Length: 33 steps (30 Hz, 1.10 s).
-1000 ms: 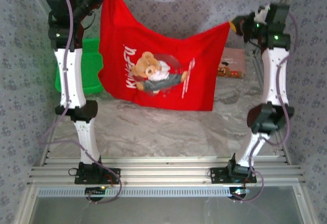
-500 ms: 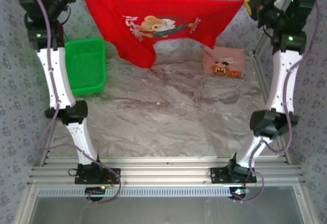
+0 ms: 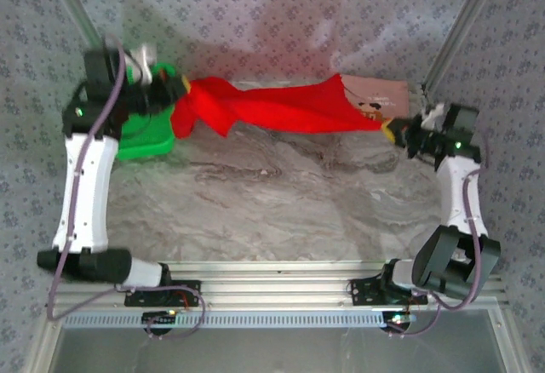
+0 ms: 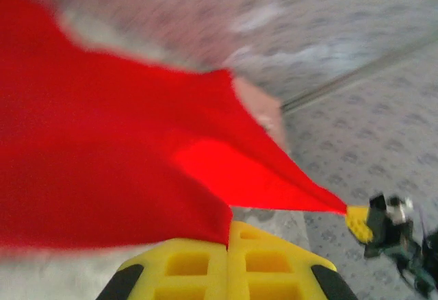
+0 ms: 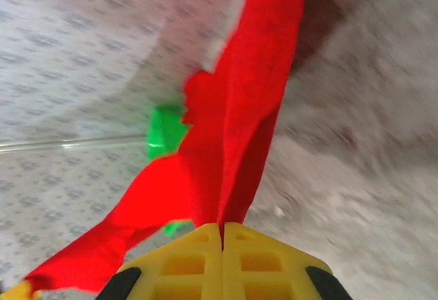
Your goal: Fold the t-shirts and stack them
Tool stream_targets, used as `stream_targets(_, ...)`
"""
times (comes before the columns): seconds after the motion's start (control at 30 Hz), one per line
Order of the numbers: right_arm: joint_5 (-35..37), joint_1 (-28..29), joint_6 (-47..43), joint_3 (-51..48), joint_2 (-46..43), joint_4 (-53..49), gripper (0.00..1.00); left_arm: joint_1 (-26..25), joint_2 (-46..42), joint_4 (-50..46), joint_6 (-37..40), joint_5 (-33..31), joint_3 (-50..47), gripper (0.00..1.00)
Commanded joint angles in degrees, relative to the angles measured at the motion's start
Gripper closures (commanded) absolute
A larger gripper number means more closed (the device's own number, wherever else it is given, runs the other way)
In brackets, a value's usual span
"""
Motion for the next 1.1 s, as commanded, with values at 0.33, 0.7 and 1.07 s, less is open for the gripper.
stream_targets(0.33, 10.1, -2.6, -17.0, -22.9, -15.5, -26.9, 1.0, 8.8, -35.9, -12.2, -8.2, -7.7, -48.1, 1.0)
stream_targets(0.7, 17.5, -2.0, -14.2, -24.7, -19.8, -35.8, 1.0, 9.9, -41.9, -20.5, -12.9, -17.1, -55.2, 1.0)
stream_targets(1.07, 17.0, -0.9, -9.6, -12.1, -8.1, -24.4, 1.0, 13.4, -23.8, -5.5, -9.4, -18.6, -47.8, 1.0)
